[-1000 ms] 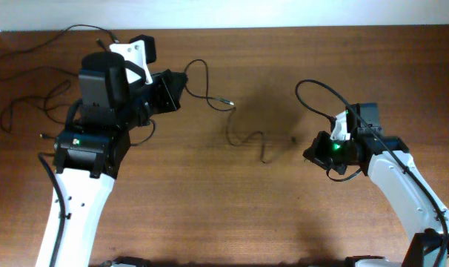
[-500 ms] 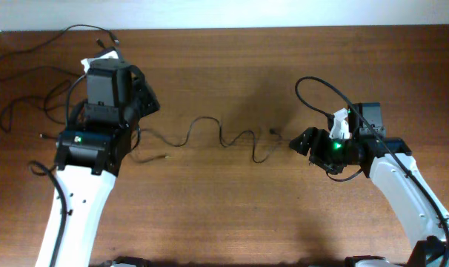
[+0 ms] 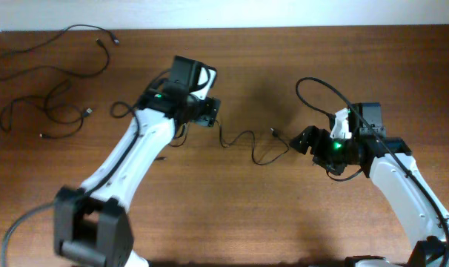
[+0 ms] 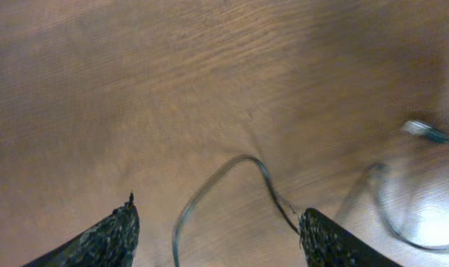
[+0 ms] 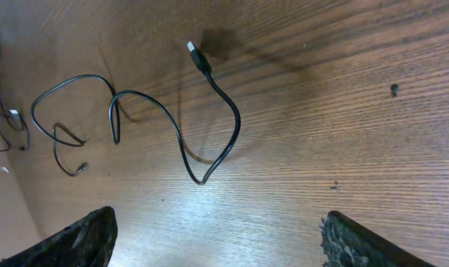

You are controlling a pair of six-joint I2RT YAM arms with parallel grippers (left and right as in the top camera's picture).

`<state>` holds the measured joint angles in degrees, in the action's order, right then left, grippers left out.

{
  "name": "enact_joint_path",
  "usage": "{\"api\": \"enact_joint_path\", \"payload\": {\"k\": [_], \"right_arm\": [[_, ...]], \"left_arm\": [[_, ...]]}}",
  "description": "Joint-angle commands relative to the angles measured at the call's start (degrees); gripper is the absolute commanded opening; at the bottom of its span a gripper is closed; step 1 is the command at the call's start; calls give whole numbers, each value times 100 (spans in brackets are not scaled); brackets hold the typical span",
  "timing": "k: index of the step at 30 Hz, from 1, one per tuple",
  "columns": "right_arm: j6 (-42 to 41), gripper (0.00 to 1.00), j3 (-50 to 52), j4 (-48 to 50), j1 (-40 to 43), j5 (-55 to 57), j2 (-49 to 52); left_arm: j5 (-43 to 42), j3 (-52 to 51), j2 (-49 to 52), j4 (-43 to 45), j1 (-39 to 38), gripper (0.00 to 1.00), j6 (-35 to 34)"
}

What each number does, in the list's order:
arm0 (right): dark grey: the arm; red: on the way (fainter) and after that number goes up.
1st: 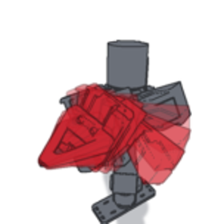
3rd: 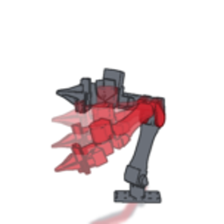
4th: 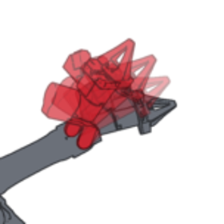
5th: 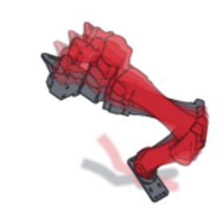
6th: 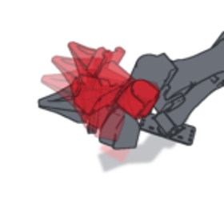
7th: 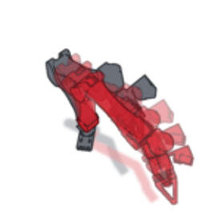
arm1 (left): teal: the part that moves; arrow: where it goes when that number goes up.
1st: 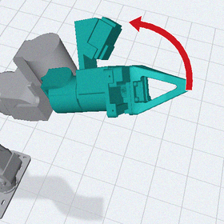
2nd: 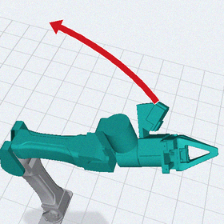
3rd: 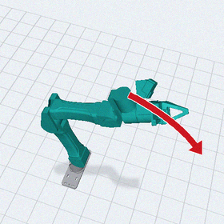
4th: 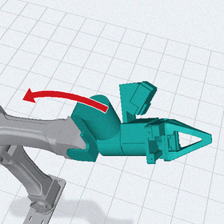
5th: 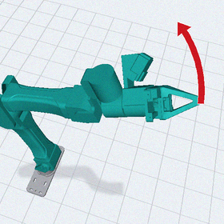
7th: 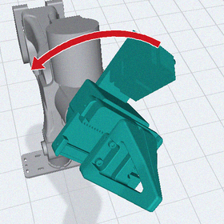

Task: Untangle cables

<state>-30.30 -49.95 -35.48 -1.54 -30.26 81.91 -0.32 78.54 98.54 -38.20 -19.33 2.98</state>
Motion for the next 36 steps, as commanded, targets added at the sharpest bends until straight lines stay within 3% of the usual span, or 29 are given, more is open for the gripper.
{"api": "enact_joint_path", "payload": {"k": [1, 6, 7, 8, 10, 13, 15, 17, 21, 26, 27, 32, 36], "right_arm": [[55, 91, 13, -15, -33, 103, -92], [155, 93, 13, -72, -33, 251, -92], [155, 93, 13, -70, -33, 251, -92], [155, 93, 13, -70, -33, 254, -92], [153, 93, 13, -70, -33, 293, -92], [155, 93, 13, -72, -33, 293, -92], [155, 93, 13, -76, -33, 293, -92], [153, 93, 13, -94, -33, 293, -92], [155, 93, 13, -118, -33, 291, -92], [155, 93, 13, -118, -33, 291, -92], [155, 93, 13, -118, -33, 291, -92], [155, 93, 13, -146, -33, 291, -92], [155, 93, 13, -203, -33, 291, -92]], "left_arm": [[463, 35, 704, 435, -7, 73, 1460], [461, 37, 1362, 1102, -7, 74, 3620], [439, 37, 1408, 1104, -7, 74, 3746], [229, 35, 1443, 999, -7, 70, 3744], [-234, 35, 1443, 684, -7, 74, 3746], [-262, 35, 1506, 459, -7, 74, 3744], [-496, 35, 1567, 426, -7, 67, 3742], [-590, 35, 1602, 424, -7, 52, 3740], [-592, 35, 1611, 420, -7, 48, 3740], [-597, 35, 1611, 461, -9, 16, 3738], [-595, 37, 1611, 498, -7, 0, 3738], [-599, 400, 1132, 511, -7, 0, 2446], [-636, 529, 487, 446, -7, 0, 2365]]}}
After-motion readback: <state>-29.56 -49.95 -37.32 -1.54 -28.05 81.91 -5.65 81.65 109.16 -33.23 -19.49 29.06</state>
